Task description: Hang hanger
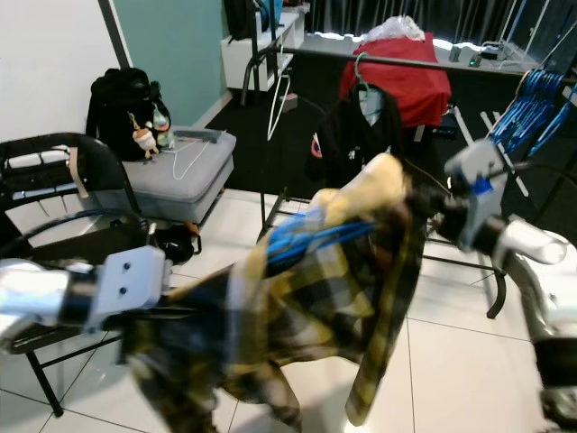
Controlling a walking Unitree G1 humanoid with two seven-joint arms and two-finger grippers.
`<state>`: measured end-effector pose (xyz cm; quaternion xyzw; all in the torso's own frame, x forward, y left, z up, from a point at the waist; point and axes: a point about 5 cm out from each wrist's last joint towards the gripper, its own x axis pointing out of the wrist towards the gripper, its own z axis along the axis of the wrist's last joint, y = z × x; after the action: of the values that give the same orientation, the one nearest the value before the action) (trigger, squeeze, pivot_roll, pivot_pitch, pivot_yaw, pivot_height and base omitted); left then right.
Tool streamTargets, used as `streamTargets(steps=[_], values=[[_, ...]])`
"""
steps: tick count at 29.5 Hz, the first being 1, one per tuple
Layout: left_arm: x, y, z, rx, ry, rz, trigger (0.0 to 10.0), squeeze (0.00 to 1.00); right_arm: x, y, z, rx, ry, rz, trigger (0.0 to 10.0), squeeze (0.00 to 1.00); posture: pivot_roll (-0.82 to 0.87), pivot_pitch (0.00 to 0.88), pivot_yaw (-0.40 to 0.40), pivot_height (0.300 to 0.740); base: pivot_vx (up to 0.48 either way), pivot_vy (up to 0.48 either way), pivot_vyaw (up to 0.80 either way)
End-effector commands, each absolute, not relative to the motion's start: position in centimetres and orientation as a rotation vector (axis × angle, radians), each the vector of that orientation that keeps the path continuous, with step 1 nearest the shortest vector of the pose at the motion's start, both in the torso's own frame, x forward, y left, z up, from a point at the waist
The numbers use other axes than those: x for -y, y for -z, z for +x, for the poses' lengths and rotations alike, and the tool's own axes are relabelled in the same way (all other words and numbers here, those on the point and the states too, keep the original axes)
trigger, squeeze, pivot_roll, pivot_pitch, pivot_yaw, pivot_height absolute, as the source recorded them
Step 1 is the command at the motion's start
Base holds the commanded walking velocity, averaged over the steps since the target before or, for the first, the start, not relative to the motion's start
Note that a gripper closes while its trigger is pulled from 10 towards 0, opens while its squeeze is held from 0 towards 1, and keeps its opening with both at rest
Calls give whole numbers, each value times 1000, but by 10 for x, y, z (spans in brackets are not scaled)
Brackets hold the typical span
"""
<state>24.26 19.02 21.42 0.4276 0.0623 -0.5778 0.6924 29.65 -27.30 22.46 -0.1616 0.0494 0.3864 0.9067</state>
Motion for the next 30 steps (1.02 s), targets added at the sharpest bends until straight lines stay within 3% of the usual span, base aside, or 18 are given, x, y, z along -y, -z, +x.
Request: streamTargets(steps=[1, 6, 11, 14, 16, 19, 21, 22, 28, 29, 30], values=[[-199, -205, 240, -244, 1346, 1058, 10000, 0, 282, -232, 281, -155, -909, -332, 0, 0, -85, 0, -58, 740, 0, 0, 0], [-185, -199, 232, -228, 1492, 1107, 10000, 0, 282, -233, 266, -245, -1072, -292, 0, 0, -91, 0, -59, 740, 0, 0, 0], [-179, -196, 227, -227, 1578, 1148, 10000, 0, 286, -233, 265, -295, -1091, -326, 0, 0, -91, 0, -69, 740, 0, 0, 0], [-170, -199, 209, -216, 1785, 1146, 10000, 0, 304, -230, 270, -421, -1006, -544, 0, 0, -92, 0, -71, 740, 0, 0, 0], [-170, -199, 209, -216, 1785, 1146, 10000, 0, 304, -230, 270, -421, -1006, -544, 0, 0, -92, 0, -71, 740, 0, 0, 0], [-165, -213, 196, -182, 1963, 992, 10000, 0, 320, -222, 271, -556, -935, -760, 0, 0, -97, 0, -69, 740, 0, 0, 0], [-165, -213, 196, -182, 1963, 992, 10000, 0, 320, -222, 271, -556, -935, -760, 0, 0, -97, 0, -69, 740, 0, 0, 0], [-164, -220, 194, -157, 2017, 894, 10000, 0, 324, -219, 272, -595, -913, -831, 0, 0, -97, 0, -69, 740, 0, 0, 0], [-160, -232, 200, -70, 2061, 761, 10000, 0, 319, -216, 281, -551, -864, -878, 0, 0, -96, 0, -67, 740, 0, 0, 0], [-145, -242, 220, 120, 1949, 566, 10000, 0, 295, -211, 296, -382, -825, -725, 10000, 0, -96, 0, -54, 740, 0, 0, 0], [-145, -242, 220, 120, 1949, 566, 10000, 0, 295, -211, 296, -382, -825, -725, 10000, 0, -96, 0, -54, 740, 0, 0, 0]])
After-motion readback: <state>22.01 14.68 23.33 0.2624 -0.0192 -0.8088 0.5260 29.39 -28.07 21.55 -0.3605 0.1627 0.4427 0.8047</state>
